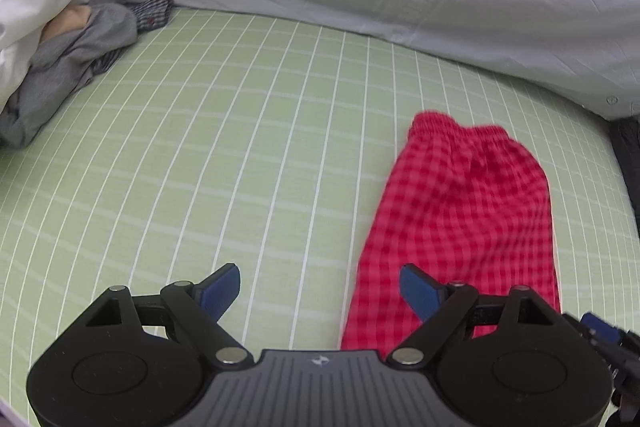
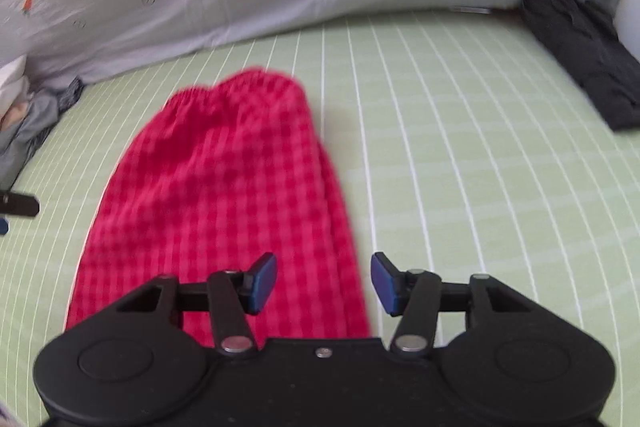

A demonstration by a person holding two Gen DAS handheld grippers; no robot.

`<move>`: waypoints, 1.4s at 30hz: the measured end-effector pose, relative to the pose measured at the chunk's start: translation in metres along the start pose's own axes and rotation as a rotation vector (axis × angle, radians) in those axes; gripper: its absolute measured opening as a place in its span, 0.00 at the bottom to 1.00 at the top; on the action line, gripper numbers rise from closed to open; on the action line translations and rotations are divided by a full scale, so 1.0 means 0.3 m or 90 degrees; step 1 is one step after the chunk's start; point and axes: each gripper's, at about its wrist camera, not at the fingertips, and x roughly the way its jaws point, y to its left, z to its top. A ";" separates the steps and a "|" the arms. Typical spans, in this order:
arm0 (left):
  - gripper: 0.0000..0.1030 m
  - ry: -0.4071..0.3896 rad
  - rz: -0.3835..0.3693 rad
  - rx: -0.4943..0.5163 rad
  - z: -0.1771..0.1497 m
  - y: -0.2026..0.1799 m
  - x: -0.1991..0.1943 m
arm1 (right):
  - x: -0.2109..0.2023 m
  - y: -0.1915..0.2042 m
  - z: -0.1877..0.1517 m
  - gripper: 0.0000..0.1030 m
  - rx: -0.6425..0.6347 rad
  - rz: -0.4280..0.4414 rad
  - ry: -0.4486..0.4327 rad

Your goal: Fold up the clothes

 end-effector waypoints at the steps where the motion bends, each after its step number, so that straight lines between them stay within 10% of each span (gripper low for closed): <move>1: 0.85 0.005 0.003 -0.002 -0.029 0.001 -0.011 | -0.011 -0.001 -0.032 0.48 -0.009 0.001 0.011; 9: 0.85 0.035 0.016 -0.003 -0.239 -0.029 -0.072 | -0.047 -0.026 -0.190 0.26 -0.060 0.022 0.058; 12: 0.85 0.040 0.020 -0.015 -0.305 -0.045 -0.088 | -0.062 -0.042 -0.217 0.02 -0.086 0.051 0.049; 18: 0.85 0.036 0.031 -0.040 -0.385 -0.067 -0.122 | -0.269 -0.051 -0.202 0.00 -0.126 0.078 -0.070; 21: 0.85 0.043 0.039 -0.040 -0.397 -0.063 -0.118 | -0.271 -0.089 -0.210 0.01 -0.077 0.058 -0.040; 24: 0.85 0.060 0.048 -0.030 -0.402 -0.061 -0.088 | -0.192 -0.118 -0.254 0.10 -0.043 0.001 0.023; 29: 0.85 0.085 0.060 -0.027 -0.409 -0.053 -0.020 | -0.180 -0.110 -0.264 0.70 -0.016 0.012 0.013; 42: 0.78 0.103 0.054 0.005 -0.484 -0.073 0.083 | -0.106 -0.010 -0.314 0.89 -0.073 -0.040 0.026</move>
